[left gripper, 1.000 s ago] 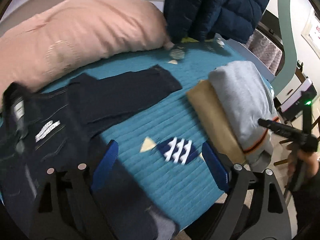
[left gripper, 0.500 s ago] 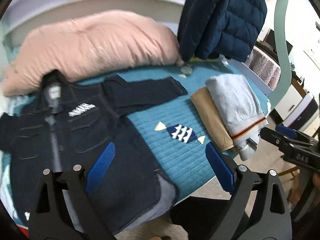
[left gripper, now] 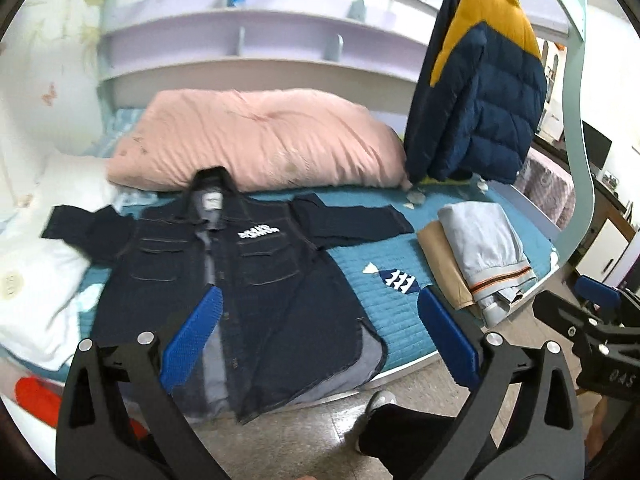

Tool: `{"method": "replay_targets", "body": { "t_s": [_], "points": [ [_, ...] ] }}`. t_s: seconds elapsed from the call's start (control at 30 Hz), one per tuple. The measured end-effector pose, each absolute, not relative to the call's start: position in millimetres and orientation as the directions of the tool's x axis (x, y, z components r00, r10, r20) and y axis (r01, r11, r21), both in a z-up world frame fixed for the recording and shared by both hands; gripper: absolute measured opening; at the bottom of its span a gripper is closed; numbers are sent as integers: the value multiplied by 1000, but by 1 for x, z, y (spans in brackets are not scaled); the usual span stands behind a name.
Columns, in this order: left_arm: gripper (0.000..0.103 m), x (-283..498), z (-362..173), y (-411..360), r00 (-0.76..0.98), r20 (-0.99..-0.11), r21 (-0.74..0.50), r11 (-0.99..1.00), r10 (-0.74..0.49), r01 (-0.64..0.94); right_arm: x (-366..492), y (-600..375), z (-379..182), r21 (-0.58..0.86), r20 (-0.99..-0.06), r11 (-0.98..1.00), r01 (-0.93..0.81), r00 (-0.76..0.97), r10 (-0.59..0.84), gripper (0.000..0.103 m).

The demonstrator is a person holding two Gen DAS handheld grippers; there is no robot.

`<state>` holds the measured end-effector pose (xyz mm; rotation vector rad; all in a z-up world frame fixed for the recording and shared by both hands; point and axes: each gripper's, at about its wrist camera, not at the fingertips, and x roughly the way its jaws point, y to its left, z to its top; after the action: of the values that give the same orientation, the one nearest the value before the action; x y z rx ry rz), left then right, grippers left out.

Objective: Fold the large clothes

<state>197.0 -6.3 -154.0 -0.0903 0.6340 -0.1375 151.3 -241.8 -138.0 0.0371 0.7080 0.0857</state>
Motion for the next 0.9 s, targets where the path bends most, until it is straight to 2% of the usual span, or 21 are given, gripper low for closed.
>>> {"method": "replay_targets", "body": {
  "t_s": [0.47,0.9],
  "points": [
    [98,90,-93,25,889,-453,-90,996,-61,23,63,-218,-89,51,-534,993,-109,837,119,95],
    [98,41,-60,20,936,-349,-47,998,-46,32,23,-212,-69,37,-468,991,-132,873,134,95]
  ]
}}
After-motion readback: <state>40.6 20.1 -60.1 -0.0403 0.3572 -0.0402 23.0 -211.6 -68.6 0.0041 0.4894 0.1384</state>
